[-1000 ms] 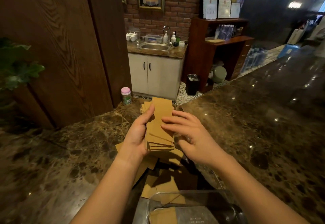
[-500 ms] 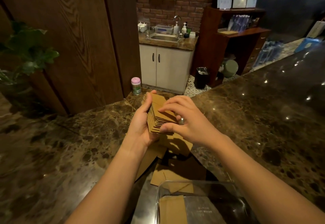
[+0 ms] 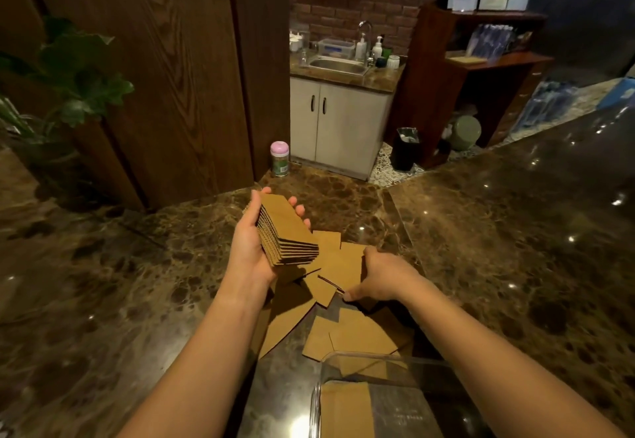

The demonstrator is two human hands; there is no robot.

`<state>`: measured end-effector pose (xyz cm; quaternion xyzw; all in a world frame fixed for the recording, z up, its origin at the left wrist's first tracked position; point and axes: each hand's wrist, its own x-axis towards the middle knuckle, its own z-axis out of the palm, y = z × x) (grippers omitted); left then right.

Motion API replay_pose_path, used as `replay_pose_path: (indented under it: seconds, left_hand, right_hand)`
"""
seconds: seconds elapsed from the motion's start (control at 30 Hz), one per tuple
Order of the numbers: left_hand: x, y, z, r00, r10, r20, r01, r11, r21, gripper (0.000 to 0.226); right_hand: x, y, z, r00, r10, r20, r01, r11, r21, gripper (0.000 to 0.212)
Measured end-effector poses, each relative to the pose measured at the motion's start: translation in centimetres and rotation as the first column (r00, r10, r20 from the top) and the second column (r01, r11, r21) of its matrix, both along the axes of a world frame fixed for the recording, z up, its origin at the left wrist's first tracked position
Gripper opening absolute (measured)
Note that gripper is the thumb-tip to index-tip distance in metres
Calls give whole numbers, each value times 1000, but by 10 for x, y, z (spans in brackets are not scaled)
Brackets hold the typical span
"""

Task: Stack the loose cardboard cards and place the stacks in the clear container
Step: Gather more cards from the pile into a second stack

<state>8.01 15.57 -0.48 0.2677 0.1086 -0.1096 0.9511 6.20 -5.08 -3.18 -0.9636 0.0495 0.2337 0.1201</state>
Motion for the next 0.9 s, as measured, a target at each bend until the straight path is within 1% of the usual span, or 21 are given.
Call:
replay_pose_path:
  seconds: [0.07,0.1,0.13,0.17,0.2,0.23,0.27,0.3,0.33,0.37,0.43,0.47,0.5,0.57,0.7,0.83,0.9]
  left_hand:
    - [2,-2,-4,1000,-1,-11,1,1000,-13,29]
    - [3,-3,-5,1000,-4,-16,4,1000,-11,29]
    - [3,-4,-5,1000,-5,-17,5,1000,-5,29]
    - [3,-5,-6,1000,-5,-17,5,1000,2,29]
    - [4,-6,-6,1000,-8,-14,8,1000,8,29]
    - [3,-7,-6,1000,-12,-9,13,1000,11,29]
    - [3,-7,-5,1000,-21,-5,21,1000,11,30]
    - [2,-6,-3,999,-34,-2,34,999,8,31]
    - [1,-6,-2,999,-52,-2,52,999,5,31]
    - [-1,-7,0,997,-73,1,73,997,4,31]
    - [-5,-11,4,993,-113,29,113,994,12,30]
    - [-7,-14,6,990,-133,53,132,991,23,34]
    - [-9,-18,9,985,-155,74,152,988,40,41]
    - [-12,-27,17,975,-197,105,192,979,62,50]
    - [-18,-40,36,962,-228,152,220,973,68,47]
    - [-23,-47,46,948,-228,221,202,970,134,39]
    - [-26,-50,50,940,-237,246,202,967,157,41]
  right_hand:
    - [6,0,-9,999,-46,-18,46,999,-9,113]
    - [9,-1,-13,997,-64,-41,65,998,16,106]
    - [11,-3,-12,996,-75,-56,78,996,52,89]
    - [13,-6,-11,994,-87,-64,93,990,103,65]
    - [14,-9,-6,991,-114,-75,126,974,188,41]
    - [15,-14,-1,979,-178,-100,201,931,306,27]
    - [14,-19,6,954,-261,-147,300,849,436,20]
    - [12,-23,13,919,-338,-204,393,735,553,18]
    - [11,-26,21,888,-395,-236,447,617,648,18]
    - [10,-28,28,869,-431,-244,457,510,729,19]
    - [3,-28,43,860,-452,-238,401,310,862,26]
    - [-1,-27,52,865,-447,-227,358,234,904,29]
    - [-6,-25,60,878,-430,-210,314,189,930,30]
    - [-15,-20,76,908,-383,-167,241,153,958,29]
    - [-28,-17,96,942,-328,-79,136,154,979,30]
    - [-35,-16,101,948,-317,-28,100,212,972,24]
    - [-40,-12,102,944,-330,18,77,274,959,26]
